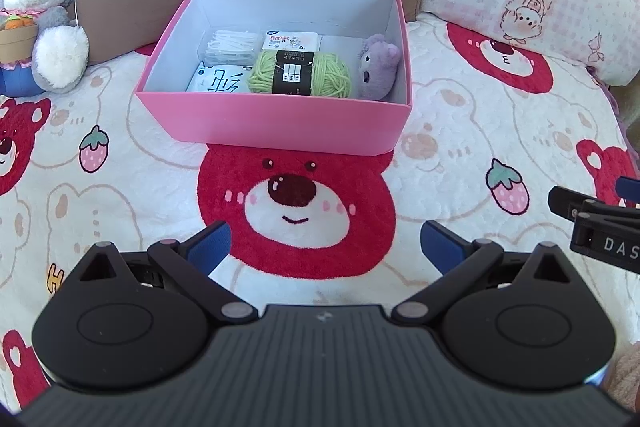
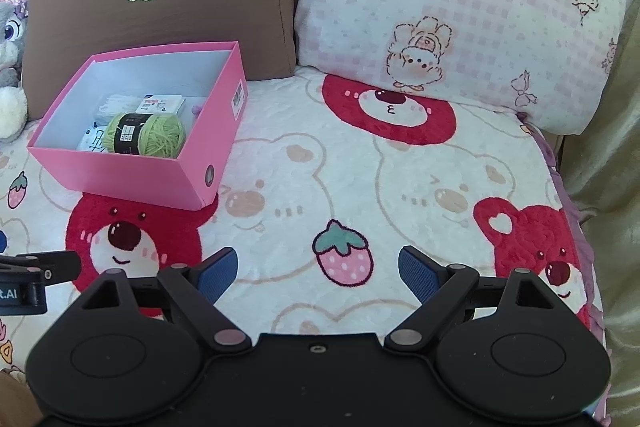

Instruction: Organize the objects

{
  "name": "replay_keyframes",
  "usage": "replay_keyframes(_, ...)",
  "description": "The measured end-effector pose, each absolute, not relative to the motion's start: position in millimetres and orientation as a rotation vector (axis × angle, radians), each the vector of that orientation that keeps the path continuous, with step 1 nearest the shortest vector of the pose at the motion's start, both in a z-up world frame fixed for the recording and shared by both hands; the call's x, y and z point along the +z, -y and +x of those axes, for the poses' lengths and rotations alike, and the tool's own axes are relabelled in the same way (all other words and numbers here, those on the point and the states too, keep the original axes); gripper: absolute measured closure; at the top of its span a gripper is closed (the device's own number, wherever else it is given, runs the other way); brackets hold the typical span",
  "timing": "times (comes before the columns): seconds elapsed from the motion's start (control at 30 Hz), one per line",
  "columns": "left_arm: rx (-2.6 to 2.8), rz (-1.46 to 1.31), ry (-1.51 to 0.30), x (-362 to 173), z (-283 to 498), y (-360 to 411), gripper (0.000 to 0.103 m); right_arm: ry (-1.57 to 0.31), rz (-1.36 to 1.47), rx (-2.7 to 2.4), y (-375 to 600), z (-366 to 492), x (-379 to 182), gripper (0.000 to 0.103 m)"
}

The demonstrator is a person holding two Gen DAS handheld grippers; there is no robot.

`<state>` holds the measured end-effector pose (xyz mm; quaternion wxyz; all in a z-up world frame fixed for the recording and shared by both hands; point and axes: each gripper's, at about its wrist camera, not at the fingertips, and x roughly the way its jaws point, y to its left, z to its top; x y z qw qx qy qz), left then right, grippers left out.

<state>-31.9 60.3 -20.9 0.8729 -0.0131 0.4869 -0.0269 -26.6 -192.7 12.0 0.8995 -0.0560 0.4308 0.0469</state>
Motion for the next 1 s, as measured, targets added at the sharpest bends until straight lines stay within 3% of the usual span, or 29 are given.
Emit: replay_keyframes(1.0,-0.066,-0.034,-1.03,-22,-29,-70,0.0,-0.909,-0.102,0.048,212,-25,12,0.013)
